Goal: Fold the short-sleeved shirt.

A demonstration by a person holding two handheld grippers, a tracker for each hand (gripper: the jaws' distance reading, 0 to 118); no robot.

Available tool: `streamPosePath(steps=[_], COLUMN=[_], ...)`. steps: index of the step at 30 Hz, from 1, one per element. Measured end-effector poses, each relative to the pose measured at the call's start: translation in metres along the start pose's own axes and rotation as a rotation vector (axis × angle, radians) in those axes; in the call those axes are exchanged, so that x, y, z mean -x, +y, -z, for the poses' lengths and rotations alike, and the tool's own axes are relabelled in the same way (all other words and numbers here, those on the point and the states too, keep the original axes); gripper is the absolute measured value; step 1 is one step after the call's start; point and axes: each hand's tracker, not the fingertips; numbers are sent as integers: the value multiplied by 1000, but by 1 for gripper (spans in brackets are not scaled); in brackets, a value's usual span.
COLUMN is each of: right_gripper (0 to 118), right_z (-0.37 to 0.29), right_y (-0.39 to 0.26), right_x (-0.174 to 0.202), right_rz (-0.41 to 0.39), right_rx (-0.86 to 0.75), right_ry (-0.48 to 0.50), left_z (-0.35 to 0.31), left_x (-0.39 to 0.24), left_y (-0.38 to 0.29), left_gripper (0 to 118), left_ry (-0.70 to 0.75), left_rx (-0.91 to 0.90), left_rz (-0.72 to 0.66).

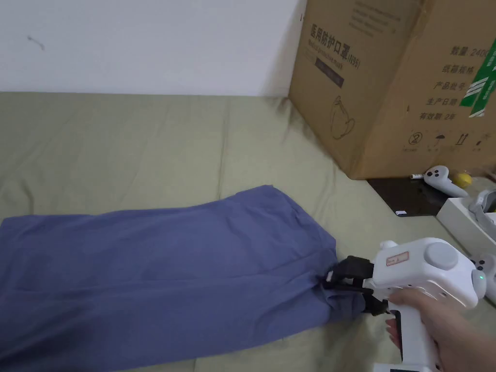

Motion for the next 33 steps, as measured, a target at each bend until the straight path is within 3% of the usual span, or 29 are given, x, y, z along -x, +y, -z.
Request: streamPosePath(steps=[2,4,8,12,19,28,29,30,32,33], right_gripper=[37,20,9,8,8,10,17,39,59,79], right_z=[-2,-10,-37,-80,-138,-130,-125,-121,-122,-125], right_y=[-6,-3,-12,-31,-96,-149,-146,-149,-154,-152], right_x=[1,-1,0,-8,-27,-50,-53,-53,-52,-51], right_rz=[-57,-76,-132,-188,-185,-188,-182,-174,-164,-165], right_rx=[5,-13,-19,-25,-26,35,35,34,11,5], right_ry=[-125,-75,-59,-30,32,18,15,12,-10,-11], left_z=[-1,-1,0,-13,-57,-77,-73,-72,-72,-74], left_x=[3,6,15,24,27,36,37,39,39,38], left_y=[1,3,6,7,-17,-73,-77,-79,-82,-84], left_gripper=[9,9,9,9,9,10,24,54,81,103], left_ry=[-10,-17,-37,-76,-107,-153,-152,-150,-71,-37], left_rx=[10,15,21,21,64,152,154,151,142,131], left_rz=[-16,-30,-48,-30,41,5,-20,-42,-54,-38])
